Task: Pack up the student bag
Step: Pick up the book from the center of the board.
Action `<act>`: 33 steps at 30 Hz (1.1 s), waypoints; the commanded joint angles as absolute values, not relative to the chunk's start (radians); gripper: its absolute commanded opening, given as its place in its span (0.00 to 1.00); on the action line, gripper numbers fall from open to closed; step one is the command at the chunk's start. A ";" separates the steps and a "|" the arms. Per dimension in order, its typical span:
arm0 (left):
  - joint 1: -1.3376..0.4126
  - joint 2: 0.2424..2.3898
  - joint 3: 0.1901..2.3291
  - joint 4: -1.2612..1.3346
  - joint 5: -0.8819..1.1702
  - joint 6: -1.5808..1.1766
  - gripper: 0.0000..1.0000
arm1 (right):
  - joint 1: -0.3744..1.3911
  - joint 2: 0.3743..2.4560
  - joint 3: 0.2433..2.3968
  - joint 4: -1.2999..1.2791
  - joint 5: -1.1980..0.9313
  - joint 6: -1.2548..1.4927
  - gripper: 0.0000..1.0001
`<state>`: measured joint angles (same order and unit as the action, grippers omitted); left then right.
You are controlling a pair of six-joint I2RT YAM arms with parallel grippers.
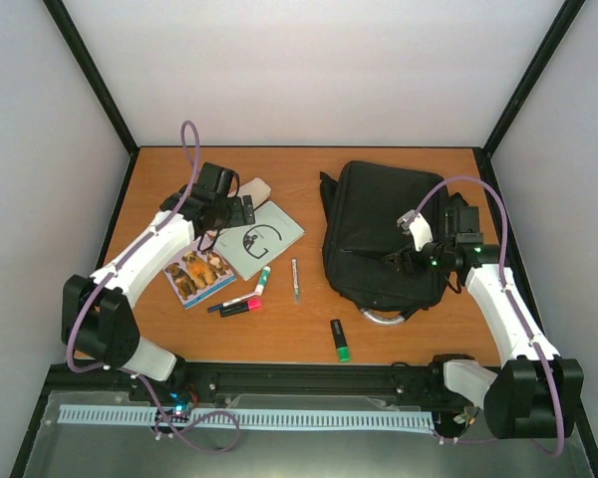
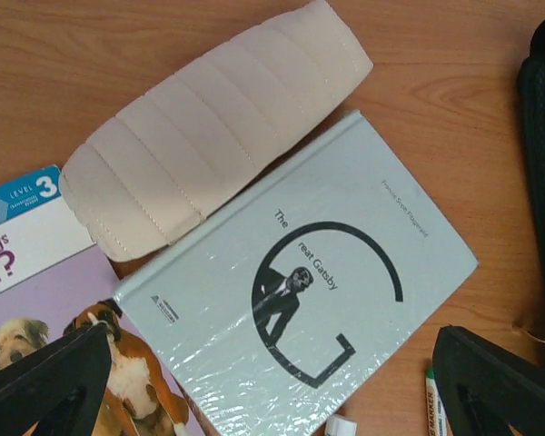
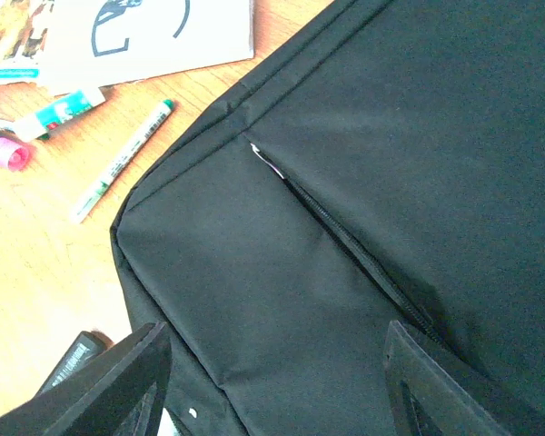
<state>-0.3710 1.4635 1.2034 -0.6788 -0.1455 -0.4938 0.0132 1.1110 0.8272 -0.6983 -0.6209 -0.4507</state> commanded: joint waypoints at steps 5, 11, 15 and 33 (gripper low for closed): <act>-0.351 1.523 1.275 -0.770 -0.163 -0.410 1.00 | 0.103 1.065 0.816 -0.644 -0.553 -0.435 0.66; -0.329 1.565 1.261 -0.760 -0.104 -0.420 1.00 | 0.118 1.046 0.802 -0.646 -0.556 -0.437 0.66; -0.321 1.659 1.290 -0.731 -0.108 -0.402 1.00 | 0.118 1.040 0.801 -0.641 -0.553 -0.438 0.66; -0.140 1.839 1.284 -0.631 0.109 -0.321 0.99 | 0.118 0.978 0.778 -0.633 -0.544 -0.446 0.66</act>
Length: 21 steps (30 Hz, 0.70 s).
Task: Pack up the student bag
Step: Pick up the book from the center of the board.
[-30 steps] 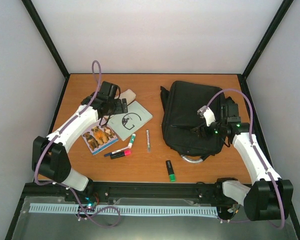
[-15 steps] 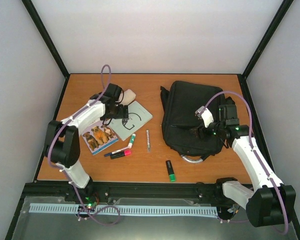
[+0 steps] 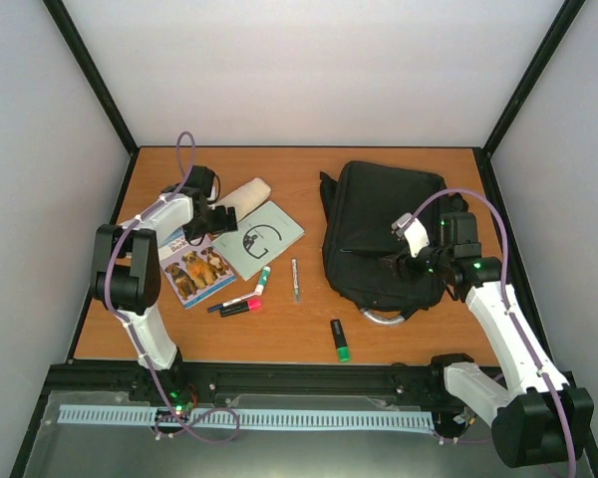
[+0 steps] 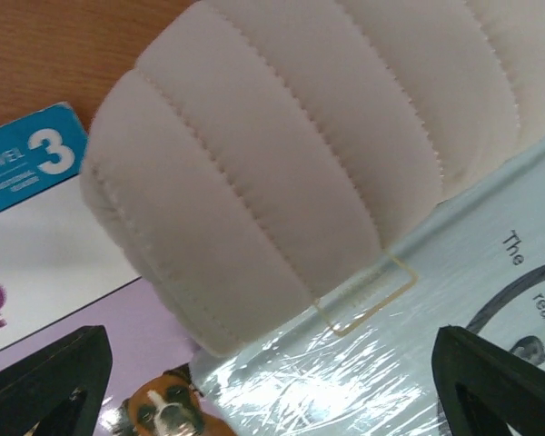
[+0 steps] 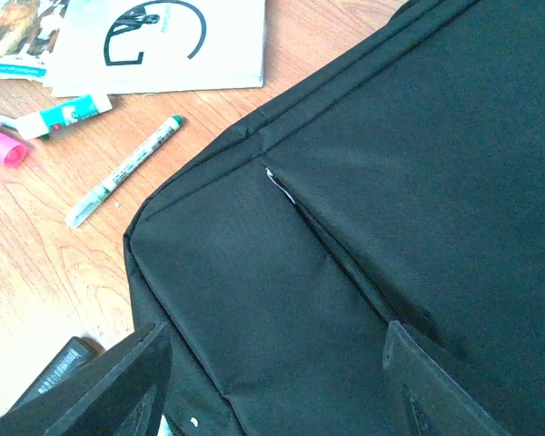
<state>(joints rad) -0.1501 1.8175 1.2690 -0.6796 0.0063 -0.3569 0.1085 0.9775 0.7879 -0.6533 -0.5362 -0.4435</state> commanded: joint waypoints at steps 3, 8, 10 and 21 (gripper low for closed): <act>-0.140 1.880 1.313 -0.647 0.125 -0.324 0.96 | 0.118 0.980 0.775 -0.636 -0.533 -0.449 0.66; -0.140 1.914 1.326 -0.638 0.142 -0.302 0.95 | 0.117 0.966 0.761 -0.617 -0.559 -0.453 0.66; -0.140 1.912 1.319 -0.625 0.172 -0.305 0.94 | 0.117 0.989 0.767 -0.617 -0.566 -0.454 0.66; -0.147 1.790 1.253 -0.694 0.144 -0.347 0.88 | 0.157 1.098 0.858 -0.645 -0.569 -0.398 0.62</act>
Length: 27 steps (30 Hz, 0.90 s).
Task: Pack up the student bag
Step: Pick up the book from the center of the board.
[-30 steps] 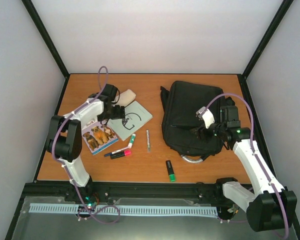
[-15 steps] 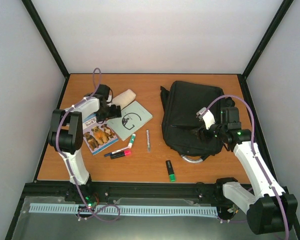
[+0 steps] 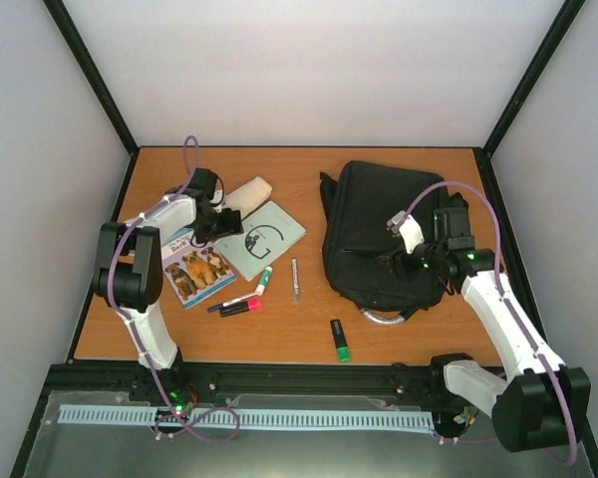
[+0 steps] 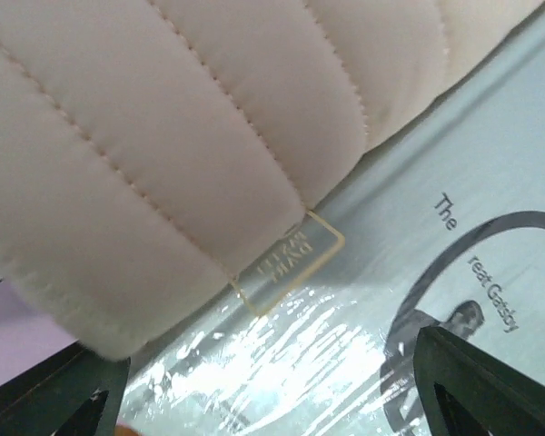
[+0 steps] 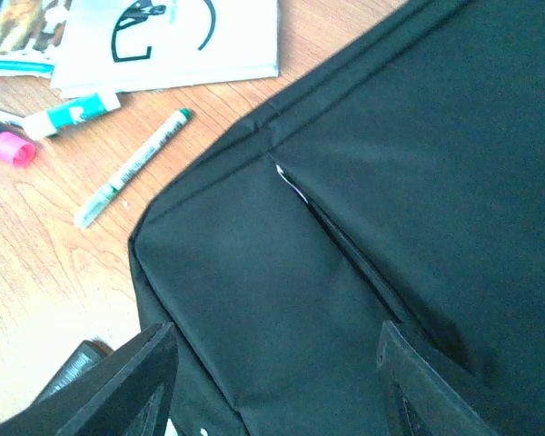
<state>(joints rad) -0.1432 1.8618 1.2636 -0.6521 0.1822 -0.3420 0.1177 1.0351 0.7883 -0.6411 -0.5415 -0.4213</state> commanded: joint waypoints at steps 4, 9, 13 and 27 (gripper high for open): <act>-0.150 1.763 1.221 -0.677 0.257 -0.383 0.87 | 0.213 1.220 0.952 -0.662 -0.593 -0.344 0.62; -0.161 1.732 1.229 -0.672 0.147 -0.414 0.85 | 0.304 1.336 1.057 -0.649 -0.586 -0.316 0.61; -0.161 1.777 1.302 -0.700 0.118 -0.410 0.87 | 0.354 1.403 1.118 -0.647 -0.565 -0.303 0.61; -0.164 1.816 1.169 -0.549 0.142 -0.454 0.88 | 0.492 1.701 1.224 -0.590 -0.534 -0.215 0.63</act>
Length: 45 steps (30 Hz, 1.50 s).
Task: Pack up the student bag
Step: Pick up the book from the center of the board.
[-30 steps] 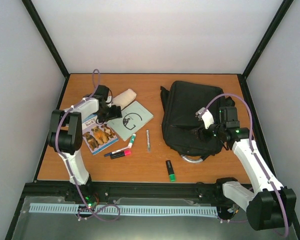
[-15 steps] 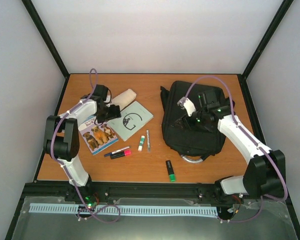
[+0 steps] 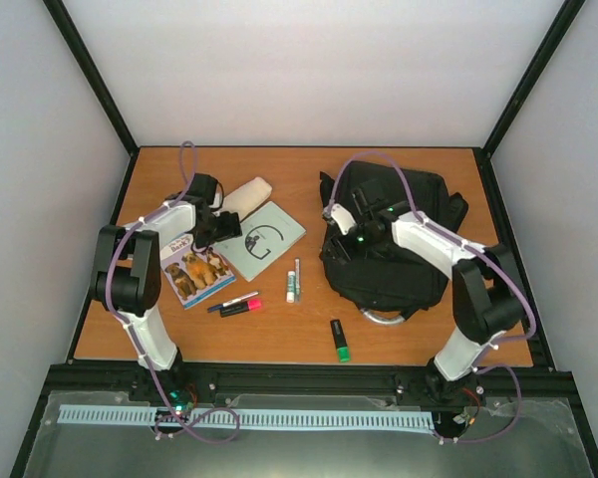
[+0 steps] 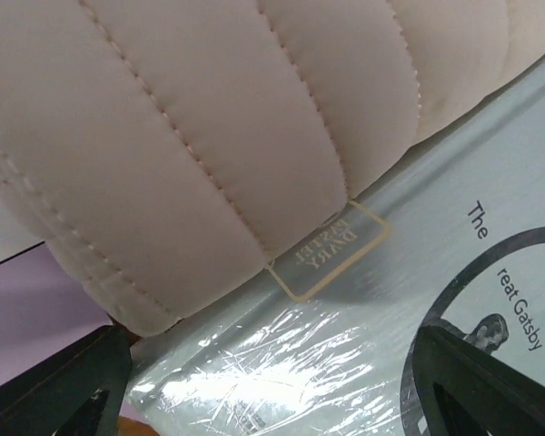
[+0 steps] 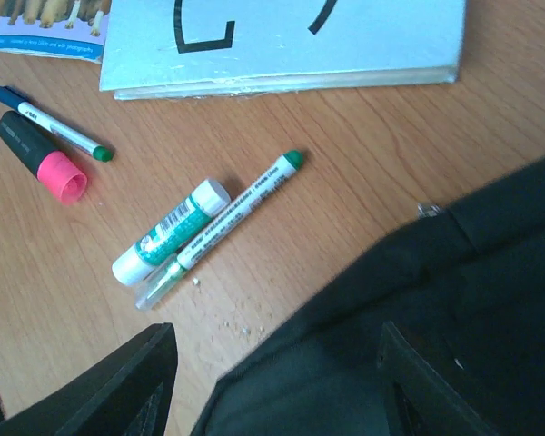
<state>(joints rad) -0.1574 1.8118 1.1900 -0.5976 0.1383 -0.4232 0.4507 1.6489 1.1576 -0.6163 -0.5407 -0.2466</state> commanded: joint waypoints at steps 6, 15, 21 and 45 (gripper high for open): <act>-0.187 1.822 1.152 -0.500 0.152 -0.470 0.88 | 0.525 1.836 1.361 -0.616 -0.528 -0.177 0.63; -0.276 1.734 1.063 -0.442 0.231 -0.499 0.87 | 0.528 1.980 1.467 -0.658 -0.440 -0.126 0.66; -0.282 1.655 0.947 -0.376 0.275 -0.506 0.86 | 0.528 2.064 1.534 -0.695 -0.430 -0.131 0.70; -0.296 1.687 0.908 -0.270 0.298 -0.638 0.86 | 0.525 2.269 1.679 -0.714 -0.341 -0.104 0.38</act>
<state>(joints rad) -0.2947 1.6493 0.8608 -0.2840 0.3569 -0.5850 0.5255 2.2147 1.6707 -0.7040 -0.4358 -0.1043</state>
